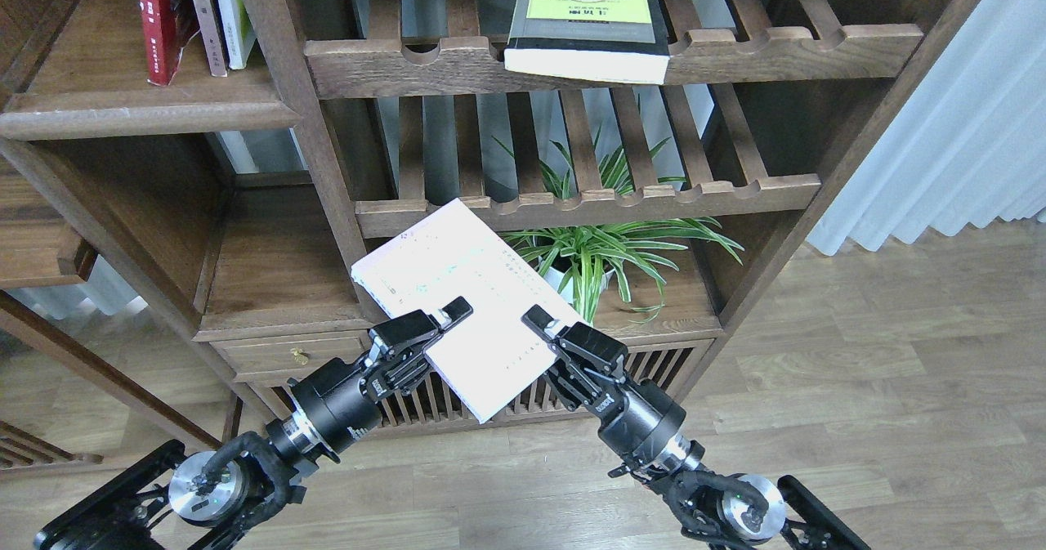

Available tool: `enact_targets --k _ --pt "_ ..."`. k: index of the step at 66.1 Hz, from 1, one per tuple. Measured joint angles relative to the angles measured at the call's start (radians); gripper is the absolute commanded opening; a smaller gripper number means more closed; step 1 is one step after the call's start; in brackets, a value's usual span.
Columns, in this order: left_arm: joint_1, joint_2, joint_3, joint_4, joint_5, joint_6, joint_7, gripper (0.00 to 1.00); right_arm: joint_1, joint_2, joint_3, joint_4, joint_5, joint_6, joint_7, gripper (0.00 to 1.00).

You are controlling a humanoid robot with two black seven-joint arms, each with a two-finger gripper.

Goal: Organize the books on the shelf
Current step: 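Release the white book from the right gripper, holding it with the left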

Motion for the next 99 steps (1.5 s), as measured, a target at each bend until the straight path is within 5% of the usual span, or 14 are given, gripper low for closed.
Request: enact_targets --k 27,41,65,99 --pt "0.006 0.002 0.008 -0.011 0.004 0.000 0.002 0.08 0.010 0.000 0.129 -0.025 -0.033 -0.005 0.027 0.74" --pt "-0.009 0.018 0.010 -0.030 0.004 0.000 0.041 0.09 0.010 0.000 0.159 -0.044 -0.043 -0.037 0.043 0.74" --pt "-0.045 0.144 0.055 -0.096 0.003 0.000 0.080 0.10 0.010 0.000 0.193 -0.110 -0.127 -0.111 0.095 0.78" --pt "-0.216 0.288 0.081 -0.103 0.003 0.000 0.078 0.10 0.010 0.000 0.174 -0.112 -0.187 -0.123 0.097 0.80"
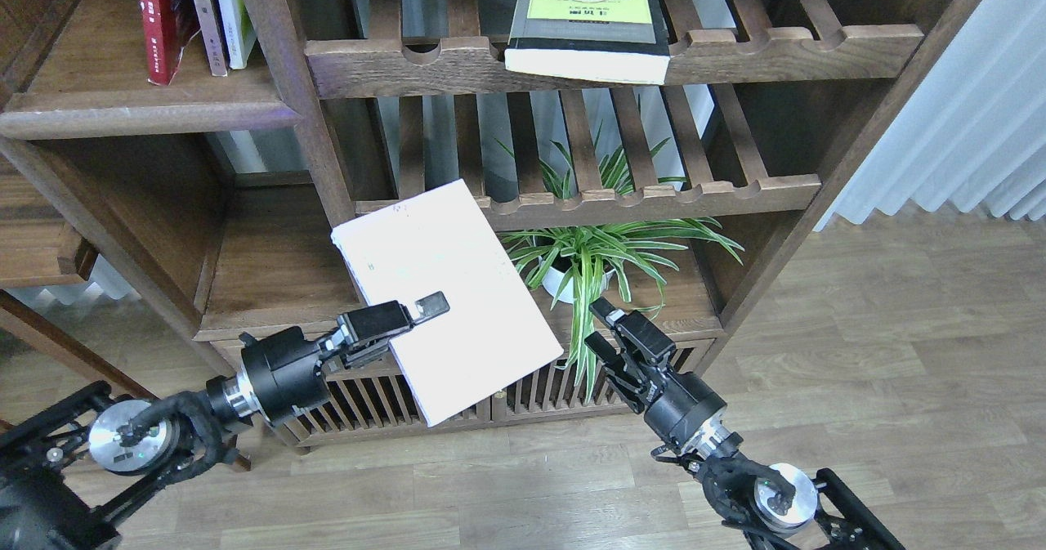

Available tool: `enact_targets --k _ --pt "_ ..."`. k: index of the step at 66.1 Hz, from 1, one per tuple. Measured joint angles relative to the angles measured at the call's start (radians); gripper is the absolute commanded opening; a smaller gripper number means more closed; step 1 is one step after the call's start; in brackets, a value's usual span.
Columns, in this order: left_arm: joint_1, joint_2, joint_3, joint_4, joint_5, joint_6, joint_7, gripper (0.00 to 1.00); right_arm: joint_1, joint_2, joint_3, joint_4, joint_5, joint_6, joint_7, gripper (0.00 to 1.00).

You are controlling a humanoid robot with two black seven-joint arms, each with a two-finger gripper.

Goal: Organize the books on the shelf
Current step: 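Release the white book from the right gripper, holding it with the left, then lift the white book with the left gripper up toward the upper shelf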

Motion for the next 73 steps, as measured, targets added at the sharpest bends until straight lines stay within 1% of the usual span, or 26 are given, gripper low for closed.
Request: enact_targets --k 9,26,53,73 --pt "-0.055 0.017 0.003 0.000 -0.001 0.000 -0.001 0.10 0.000 0.000 -0.014 0.000 -0.002 -0.001 -0.001 0.80" --pt "-0.121 0.016 0.010 0.000 -0.002 0.000 -0.001 0.09 0.001 0.000 -0.018 0.000 -0.010 -0.001 -0.001 0.80" --pt "-0.285 0.060 0.037 0.000 0.000 0.000 0.000 0.09 0.006 0.000 -0.019 0.000 -0.017 -0.001 -0.002 0.80" --pt "-0.369 0.079 0.038 0.000 -0.001 0.000 -0.001 0.09 0.009 0.000 -0.025 -0.004 -0.017 -0.002 -0.004 0.80"
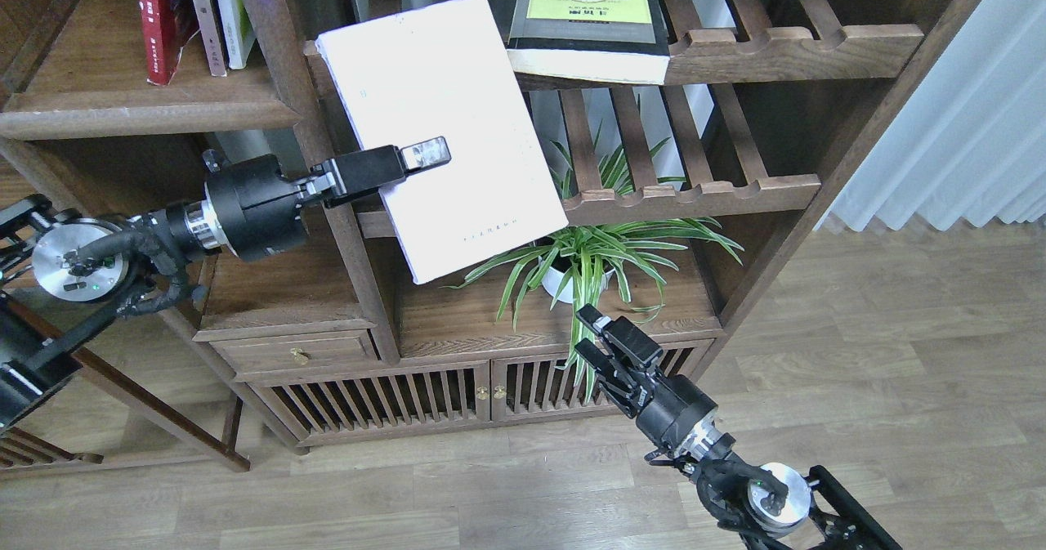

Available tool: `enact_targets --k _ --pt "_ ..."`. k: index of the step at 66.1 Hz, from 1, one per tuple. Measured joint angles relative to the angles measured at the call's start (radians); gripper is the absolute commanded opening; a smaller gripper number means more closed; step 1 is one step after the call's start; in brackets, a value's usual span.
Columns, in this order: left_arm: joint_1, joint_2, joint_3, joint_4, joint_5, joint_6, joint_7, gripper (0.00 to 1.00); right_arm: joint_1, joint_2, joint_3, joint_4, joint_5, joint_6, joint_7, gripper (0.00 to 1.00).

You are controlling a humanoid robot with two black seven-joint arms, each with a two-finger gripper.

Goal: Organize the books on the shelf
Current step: 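Lift the white book with the left gripper up toward the upper shelf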

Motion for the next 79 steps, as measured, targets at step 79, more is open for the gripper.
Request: enact_targets --k 79 --pt "-0.371 0.052 0.003 0.000 -0.058 0.000 -0.012 0.08 0.032 0.000 -0.005 -0.007 -0.014 0.000 -0.002 0.80"
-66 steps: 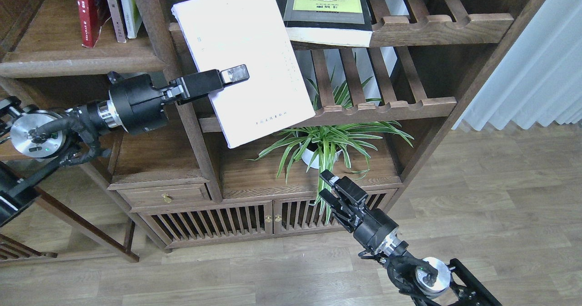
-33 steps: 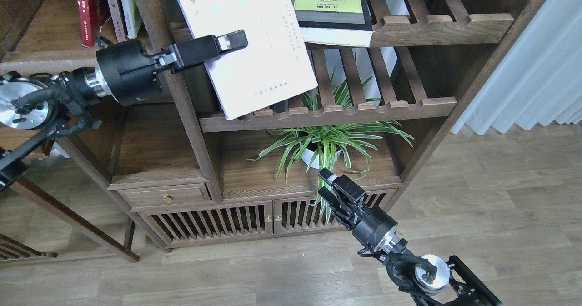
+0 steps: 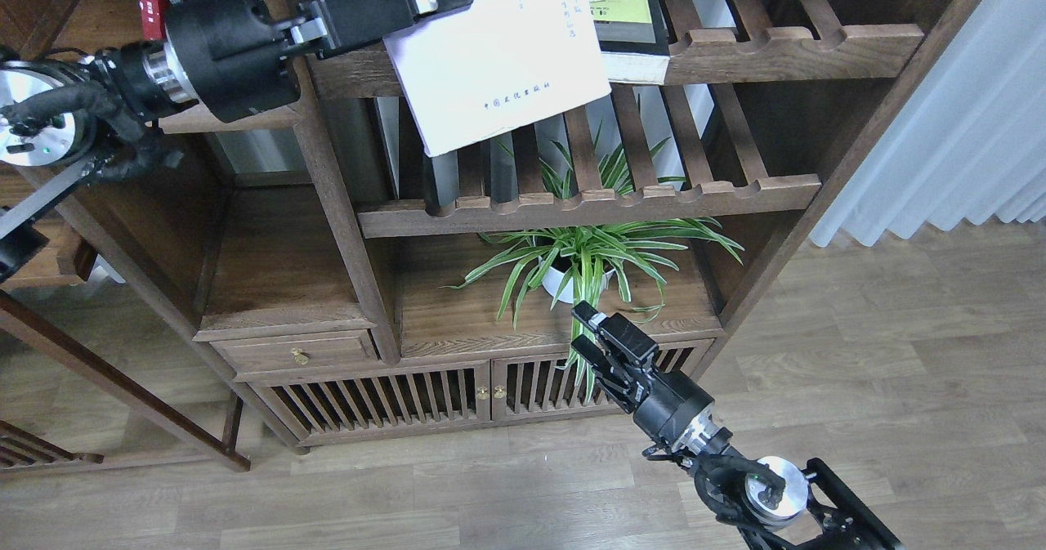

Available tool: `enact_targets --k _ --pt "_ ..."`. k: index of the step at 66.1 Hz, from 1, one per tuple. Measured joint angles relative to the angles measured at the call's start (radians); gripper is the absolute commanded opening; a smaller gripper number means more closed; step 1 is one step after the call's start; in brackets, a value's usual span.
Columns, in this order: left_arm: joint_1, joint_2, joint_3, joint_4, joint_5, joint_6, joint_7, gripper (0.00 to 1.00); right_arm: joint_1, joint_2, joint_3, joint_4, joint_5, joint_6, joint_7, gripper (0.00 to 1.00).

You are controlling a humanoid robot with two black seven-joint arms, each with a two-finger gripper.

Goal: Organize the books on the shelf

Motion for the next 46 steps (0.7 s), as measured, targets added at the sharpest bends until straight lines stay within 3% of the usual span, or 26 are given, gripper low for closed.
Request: enact_targets --k 19,46 --pt "-0.116 0.141 -0.001 0.000 -0.095 0.000 -0.001 0.09 0.009 0.000 -0.004 -0.006 0.000 0.000 0.000 0.80" --pt "-0.157 0.370 -0.005 0.000 -0.156 0.000 -0.003 0.09 0.019 0.000 -0.020 -0.010 -0.002 -0.002 0.000 0.80"
